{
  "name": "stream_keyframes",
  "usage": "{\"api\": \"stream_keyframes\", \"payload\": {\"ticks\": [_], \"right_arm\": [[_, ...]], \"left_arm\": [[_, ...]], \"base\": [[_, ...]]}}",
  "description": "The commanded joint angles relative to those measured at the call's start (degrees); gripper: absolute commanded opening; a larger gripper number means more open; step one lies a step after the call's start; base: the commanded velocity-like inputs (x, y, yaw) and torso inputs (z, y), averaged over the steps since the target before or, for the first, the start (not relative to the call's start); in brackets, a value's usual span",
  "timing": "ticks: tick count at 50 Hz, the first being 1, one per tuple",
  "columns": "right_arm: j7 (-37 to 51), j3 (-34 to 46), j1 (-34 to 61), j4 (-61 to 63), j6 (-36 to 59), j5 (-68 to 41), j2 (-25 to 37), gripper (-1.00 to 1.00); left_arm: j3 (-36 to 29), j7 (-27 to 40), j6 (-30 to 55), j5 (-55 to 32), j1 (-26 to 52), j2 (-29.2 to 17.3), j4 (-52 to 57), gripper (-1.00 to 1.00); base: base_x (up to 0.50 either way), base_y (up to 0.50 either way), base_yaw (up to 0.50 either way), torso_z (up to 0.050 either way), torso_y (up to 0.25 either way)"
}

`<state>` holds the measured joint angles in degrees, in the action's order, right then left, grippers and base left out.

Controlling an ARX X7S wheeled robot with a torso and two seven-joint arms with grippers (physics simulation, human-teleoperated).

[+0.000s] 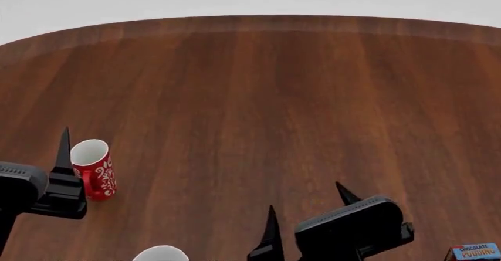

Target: Put the white mug on the plate.

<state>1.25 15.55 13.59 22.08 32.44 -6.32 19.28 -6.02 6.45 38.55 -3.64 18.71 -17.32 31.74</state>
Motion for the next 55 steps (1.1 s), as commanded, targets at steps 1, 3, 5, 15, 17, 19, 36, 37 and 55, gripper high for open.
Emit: {"api": "stream_keyframes", "payload": {"ticks": [1, 3, 5, 15, 17, 19, 36, 37, 55], "right_arm": [[-0.3, 1.4, -2.7, 5.0, 4.1, -0.6, 1.0, 1.0], [-0.2, 1.2, -3.1, 5.2, 4.2, -1.0, 0.8, 1.0], [-0.1, 1.2, -3.4, 5.4, 4.6, -1.3, 0.6, 1.0], [0.2, 2.2, -5.9, 7.5, 6.2, -1.9, 0.5, 1.0], [0.2, 2.0, -6.1, 8.6, 7.3, -2.5, 0.4, 1.0], [0.3, 2.3, -6.5, 9.8, 8.0, -2.6, 0.4, 1.0], [-2.1, 5.6, -9.4, 6.2, 5.9, -4.6, -0.5, 1.0], [-2.2, 6.2, -9.6, 5.9, 5.6, -4.2, -0.3, 1.0], [-4.3, 9.2, -8.9, 0.0, 4.0, -4.4, -0.6, 1.0]], "left_arm": [[0.1, 0.4, -0.6, -0.2, -0.3, 0.0, -1.2, 1.0], [0.1, 0.5, -0.8, -0.2, -0.4, 0.0, -1.4, 1.0], [0.0, 0.6, -0.4, -0.1, -0.4, -0.1, -1.3, 1.0], [-0.3, 0.9, -0.7, 0.0, -0.7, -0.2, -1.6, 1.0], [-0.6, 1.0, -0.6, 0.2, -0.6, -0.3, -1.6, 1.0], [-0.5, 1.0, -0.6, 0.1, -0.6, -0.3, -1.6, 1.0], [-1.0, 1.7, 1.0, 0.3, -0.1, -0.6, -0.2, 1.0], [-1.1, 1.7, 1.1, 0.4, -0.1, -0.7, -0.1, 1.0], [-1.7, 2.0, 1.5, 0.2, 0.4, -0.8, -0.1, 1.0]], "base": [[0.0, 0.0, 0.0, 0.0, 0.0], [0.0, 0.0, 0.0, 0.0, 0.0], [0.0, 0.0, 0.0, 0.0, 0.0], [0.0, 0.0, 0.0, 0.0, 0.0], [0.0, 0.0, 0.0, 0.0, 0.0], [0.0, 0.0, 0.0, 0.0, 0.0], [0.0, 0.0, 0.0, 0.0, 0.0], [0.0, 0.0, 0.0, 0.0, 0.0], [0.0, 0.0, 0.0, 0.0, 0.0]]}}
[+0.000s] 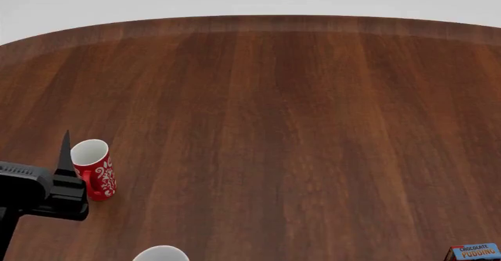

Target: Put the white mug on the plate.

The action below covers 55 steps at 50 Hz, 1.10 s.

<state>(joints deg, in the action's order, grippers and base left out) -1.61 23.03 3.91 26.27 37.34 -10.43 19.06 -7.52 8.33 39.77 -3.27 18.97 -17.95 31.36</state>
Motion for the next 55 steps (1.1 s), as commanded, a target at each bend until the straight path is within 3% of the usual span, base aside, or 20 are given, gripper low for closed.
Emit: {"api": "stream_keyframes", "payload": {"ticks": [1, 13, 55], "right_arm": [[-1.7, 1.9, 1.1, -5.0, -1.1, -0.2, -0.4, 1.0], [-3.6, 4.7, 4.9, -13.9, -4.0, 0.8, -2.2, 1.0], [-5.7, 9.8, 7.0, -18.0, -5.1, -0.2, -5.1, 1.0]], "left_arm": [[-0.1, 0.2, 0.3, -0.2, 0.0, -0.2, 0.3, 1.0], [0.1, 0.3, -0.6, -0.5, -0.7, -0.4, -0.1, 1.0], [1.0, 0.5, -1.5, -2.2, -3.0, -1.1, 1.6, 1.0]], "base": [[0.0, 0.0, 0.0, 0.0, 0.0], [0.0, 0.0, 0.0, 0.0, 0.0], [0.0, 0.0, 0.0, 0.0, 0.0]]}}
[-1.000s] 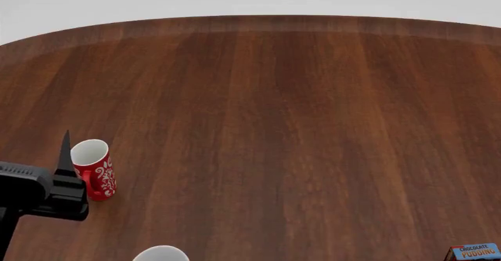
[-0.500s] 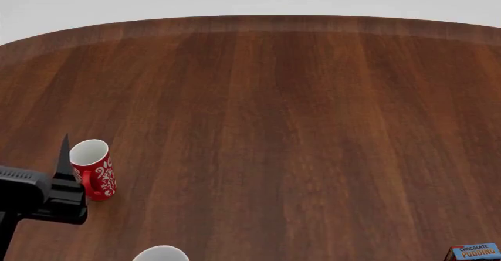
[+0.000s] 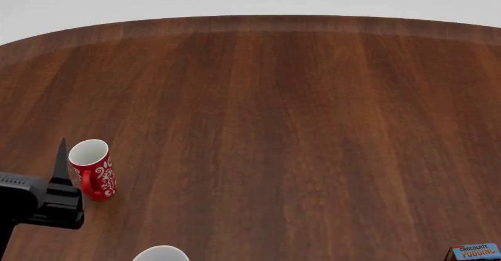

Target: Put the white mug on the plate.

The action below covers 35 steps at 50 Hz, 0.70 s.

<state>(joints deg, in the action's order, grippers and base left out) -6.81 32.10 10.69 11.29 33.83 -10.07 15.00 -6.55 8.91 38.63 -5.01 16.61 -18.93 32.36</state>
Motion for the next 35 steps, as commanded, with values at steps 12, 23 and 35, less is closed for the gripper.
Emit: {"api": "stream_keyframes", "payload": {"ticks": [12, 23, 35], "right_arm": [[-1.0, 1.2, 0.8, -6.6, -3.7, -1.0, -2.3, 1.0], [-1.5, 1.2, 1.8, -12.1, -6.5, -1.5, -3.8, 1.0], [-2.0, 2.0, 4.2, -19.1, -9.0, -1.2, -5.7, 1.0]], "left_arm": [[-0.6, -0.5, 0.2, -1.2, -0.7, -0.3, 2.1, 1.0], [-0.7, -0.4, 0.1, -1.3, -1.1, -0.6, 2.7, 1.0], [-0.6, -0.2, -0.4, -1.6, -1.6, -0.8, 2.7, 1.0]], "base": [[0.0, 0.0, 0.0, 0.0, 0.0], [0.0, 0.0, 0.0, 0.0, 0.0], [0.0, 0.0, 0.0, 0.0, 0.0]]}}
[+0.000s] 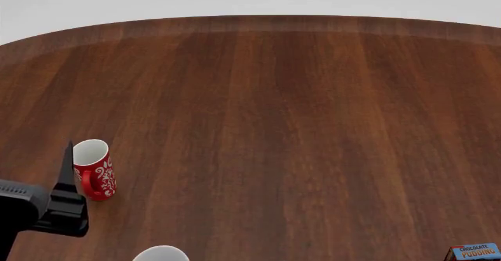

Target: Put the white mug on the plate.

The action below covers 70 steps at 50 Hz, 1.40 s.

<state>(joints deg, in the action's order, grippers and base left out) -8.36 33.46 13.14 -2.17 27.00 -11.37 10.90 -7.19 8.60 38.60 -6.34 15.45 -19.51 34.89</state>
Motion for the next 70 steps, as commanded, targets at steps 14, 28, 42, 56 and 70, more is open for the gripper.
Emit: {"api": "stream_keyframes", "payload": {"ticks": [14, 28, 42, 56, 70], "right_arm": [[-1.2, 2.6, 3.4, -10.8, -3.6, 0.6, -3.2, 1.0], [-1.6, 3.1, 4.3, -15.6, -5.9, 0.0, -4.3, 1.0], [-1.9, 2.9, 5.7, -20.7, -8.3, -0.8, -5.1, 1.0], [-2.3, 3.2, 7.1, -25.8, -10.6, -1.5, -6.1, 1.0], [-3.4, 4.9, 9.3, -31.4, -12.5, -1.4, -7.4, 1.0]], "left_arm": [[0.1, 0.4, -0.6, -0.5, -1.0, -0.4, 0.6, 1.0], [-0.1, 0.6, -0.9, -0.7, -1.2, -0.5, 0.7, 1.0], [-0.1, 1.0, -0.6, -0.7, -1.4, -0.8, 1.4, 1.0], [-0.6, 1.3, 0.0, -0.8, -1.3, -1.0, 2.1, 1.0], [-0.9, 1.5, -0.2, -0.9, -2.0, -1.3, 3.2, 1.0]], "base": [[0.0, 0.0, 0.0, 0.0, 0.0], [0.0, 0.0, 0.0, 0.0, 0.0], [0.0, 0.0, 0.0, 0.0, 0.0], [0.0, 0.0, 0.0, 0.0, 0.0], [0.0, 0.0, 0.0, 0.0, 0.0]]}}
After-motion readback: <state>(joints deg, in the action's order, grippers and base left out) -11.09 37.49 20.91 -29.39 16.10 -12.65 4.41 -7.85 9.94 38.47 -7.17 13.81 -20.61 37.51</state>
